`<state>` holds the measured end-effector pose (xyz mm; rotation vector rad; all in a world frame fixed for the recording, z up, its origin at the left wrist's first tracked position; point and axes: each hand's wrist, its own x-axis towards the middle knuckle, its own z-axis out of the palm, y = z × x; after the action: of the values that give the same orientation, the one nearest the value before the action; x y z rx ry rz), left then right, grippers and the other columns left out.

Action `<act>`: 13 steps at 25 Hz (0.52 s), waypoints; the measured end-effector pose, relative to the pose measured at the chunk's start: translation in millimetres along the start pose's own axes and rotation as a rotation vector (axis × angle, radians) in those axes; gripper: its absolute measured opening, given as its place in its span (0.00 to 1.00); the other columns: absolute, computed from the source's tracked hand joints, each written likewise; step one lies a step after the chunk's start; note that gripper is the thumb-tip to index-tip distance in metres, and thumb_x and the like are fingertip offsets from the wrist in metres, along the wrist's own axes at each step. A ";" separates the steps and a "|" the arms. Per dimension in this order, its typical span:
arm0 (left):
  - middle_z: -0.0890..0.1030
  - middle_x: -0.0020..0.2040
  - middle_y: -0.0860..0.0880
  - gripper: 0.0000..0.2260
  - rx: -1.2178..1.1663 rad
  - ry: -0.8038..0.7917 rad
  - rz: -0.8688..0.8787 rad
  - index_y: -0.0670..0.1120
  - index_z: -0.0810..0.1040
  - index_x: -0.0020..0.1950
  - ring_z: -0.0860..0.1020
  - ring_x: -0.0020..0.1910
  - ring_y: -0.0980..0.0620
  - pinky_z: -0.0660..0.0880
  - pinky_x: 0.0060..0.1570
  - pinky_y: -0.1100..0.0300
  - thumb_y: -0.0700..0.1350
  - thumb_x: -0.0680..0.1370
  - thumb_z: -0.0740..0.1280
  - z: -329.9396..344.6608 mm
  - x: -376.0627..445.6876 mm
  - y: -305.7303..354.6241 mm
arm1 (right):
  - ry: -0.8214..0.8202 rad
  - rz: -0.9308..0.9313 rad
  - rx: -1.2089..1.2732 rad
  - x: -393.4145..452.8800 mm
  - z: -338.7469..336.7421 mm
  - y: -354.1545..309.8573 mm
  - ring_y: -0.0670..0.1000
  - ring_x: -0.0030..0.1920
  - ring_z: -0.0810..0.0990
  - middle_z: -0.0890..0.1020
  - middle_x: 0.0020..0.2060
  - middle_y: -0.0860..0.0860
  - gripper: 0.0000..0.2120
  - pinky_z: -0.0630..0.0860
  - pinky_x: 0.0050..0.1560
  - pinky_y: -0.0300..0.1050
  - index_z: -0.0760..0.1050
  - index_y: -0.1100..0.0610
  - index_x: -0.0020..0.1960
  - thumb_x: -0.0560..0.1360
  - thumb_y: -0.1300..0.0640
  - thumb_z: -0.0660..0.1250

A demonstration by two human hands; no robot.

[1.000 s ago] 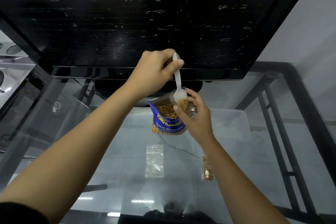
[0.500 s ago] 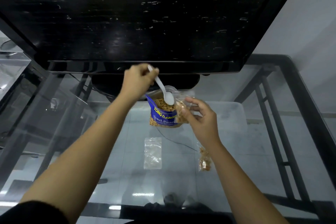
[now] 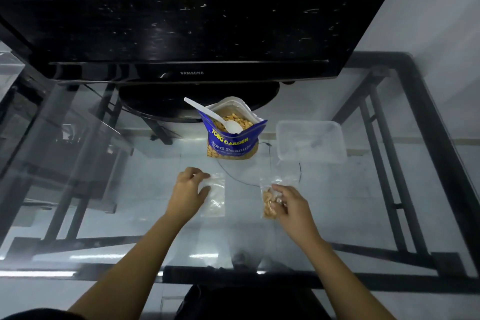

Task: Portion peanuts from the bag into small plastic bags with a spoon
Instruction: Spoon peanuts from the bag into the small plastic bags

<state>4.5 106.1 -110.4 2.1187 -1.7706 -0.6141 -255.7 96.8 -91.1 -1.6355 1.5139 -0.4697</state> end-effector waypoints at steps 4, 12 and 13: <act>0.78 0.54 0.39 0.09 0.114 -0.001 0.012 0.40 0.80 0.51 0.76 0.52 0.37 0.74 0.51 0.47 0.39 0.71 0.72 8.3 2.4 -2.9 | -0.054 -0.014 -0.347 7.6 -1.1 7.2 0.55 0.63 0.71 0.74 0.63 0.54 0.20 0.68 0.64 0.46 0.70 0.56 0.67 0.75 0.59 0.65; 0.80 0.44 0.51 0.04 0.110 -0.060 0.014 0.47 0.77 0.42 0.74 0.50 0.49 0.67 0.48 0.55 0.47 0.71 0.67 -37.3 1.7 33.7 | -0.030 -0.087 -0.404 6.3 -10.4 -1.5 0.54 0.64 0.65 0.65 0.66 0.52 0.18 0.66 0.64 0.42 0.74 0.52 0.62 0.73 0.54 0.68; 0.80 0.40 0.51 0.03 -0.035 -0.087 -0.001 0.46 0.77 0.40 0.75 0.46 0.51 0.69 0.46 0.56 0.45 0.70 0.67 -49.6 -0.1 40.7 | -0.017 -0.119 -0.284 2.0 -10.9 -11.7 0.51 0.63 0.67 0.66 0.64 0.50 0.19 0.66 0.62 0.35 0.74 0.52 0.62 0.73 0.52 0.69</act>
<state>-4.8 96.9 -47.5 2.0996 -1.7908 -0.7421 -256.1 90.5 -76.4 -1.9513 1.5302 -0.3134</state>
